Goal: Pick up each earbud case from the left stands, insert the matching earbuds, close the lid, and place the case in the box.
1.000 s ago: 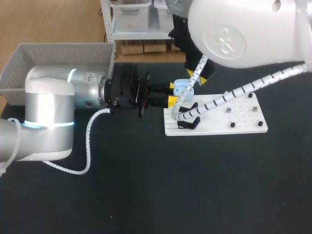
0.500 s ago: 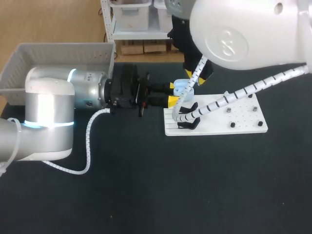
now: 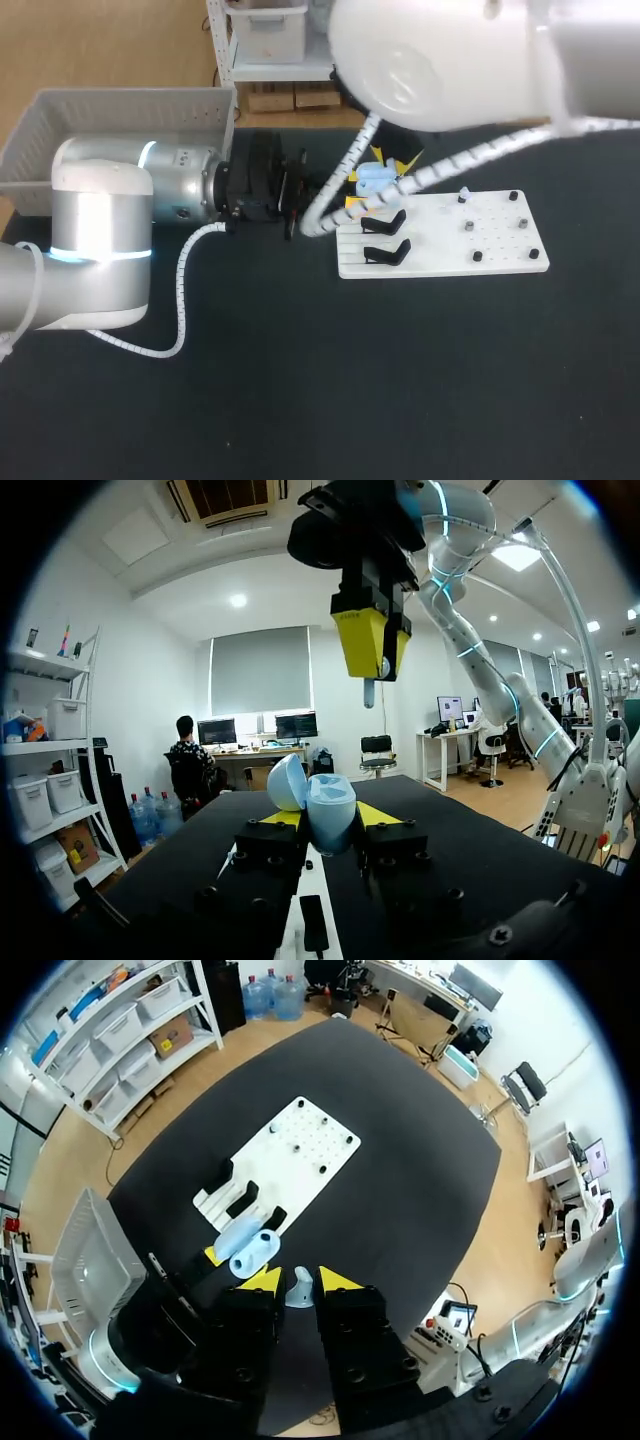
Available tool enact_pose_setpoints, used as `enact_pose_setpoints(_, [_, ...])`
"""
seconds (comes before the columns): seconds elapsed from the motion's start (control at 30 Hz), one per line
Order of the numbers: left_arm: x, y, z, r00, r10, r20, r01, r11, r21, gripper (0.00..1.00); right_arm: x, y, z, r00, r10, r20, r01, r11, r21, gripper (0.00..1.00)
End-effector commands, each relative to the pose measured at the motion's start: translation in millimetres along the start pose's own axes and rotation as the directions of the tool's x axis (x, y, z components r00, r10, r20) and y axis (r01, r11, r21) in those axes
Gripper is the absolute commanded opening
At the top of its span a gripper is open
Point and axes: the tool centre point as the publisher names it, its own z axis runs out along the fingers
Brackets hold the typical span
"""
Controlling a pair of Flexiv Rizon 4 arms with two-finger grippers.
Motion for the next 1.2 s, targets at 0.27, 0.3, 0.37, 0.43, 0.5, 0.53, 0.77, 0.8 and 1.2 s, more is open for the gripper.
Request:
enact_pose_setpoints(0.27, [0.6,0.4,0,1.0,0.0,0.001,0.0,1.0,0.0,0.0,-2,16,9,1.0,0.005,-0.024,-0.004,0.999,0.051,0.0])
enact_pose_setpoints(0.3, [0.6,0.4,0,1.0,0.0,0.001,0.0,1.0,0.0,0.0,-3,17,10,1.0,0.006,-0.027,-0.005,0.999,0.05,0.0])
enact_pose_setpoints(0.37, [0.6,0.4,0,1.0,0.0,0.001,0.0,1.0,0.0,0.0,-2,18,12,1.0,0.002,-0.031,-0.001,0.999,0.051,0.0])
enact_pose_setpoints(0.43, [0.6,0.4,0,1.0,0.0,0.001,0.0,1.0,0.0,0.0,0,19,13,0.999,-0.002,-0.033,0.004,0.999,0.054,0.0])
enact_pose_setpoints(0.5, [0.6,0.4,0,1.0,0.0,0.001,0.0,1.0,0.0,0.0,1,20,15,0.999,-0.006,-0.036,0.008,0.998,0.057,0.0])
enact_pose_setpoints(0.53, [0.6,0.4,0,1.0,0.0,0.001,0.0,1.0,0.0,0.0,0,21,17,0.999,-0.007,-0.037,0.01,0.998,0.058,0.0])
enact_pose_setpoints(0.77, [0.6,0.4,0,1.0,0.0,0.001,0.0,1.0,0.0,0.0,0,23,22,0.999,-0.009,-0.045,0.012,0.998,0.066,0.0])
enact_pose_setpoints(0.8, [0.6,0.4,0,1.0,0.0,0.001,0.0,1.0,0.0,0.0,0,23,23,0.999,-0.009,-0.046,0.012,0.998,0.067,0.0])
enact_pose_setpoints(1.2, [0.6,0.4,0,1.0,0.0,0.001,0.0,1.0,0.0,0.0,-1,25,35,0.998,-0.002,-0.062,0.006,0.998,0.069,0.0])
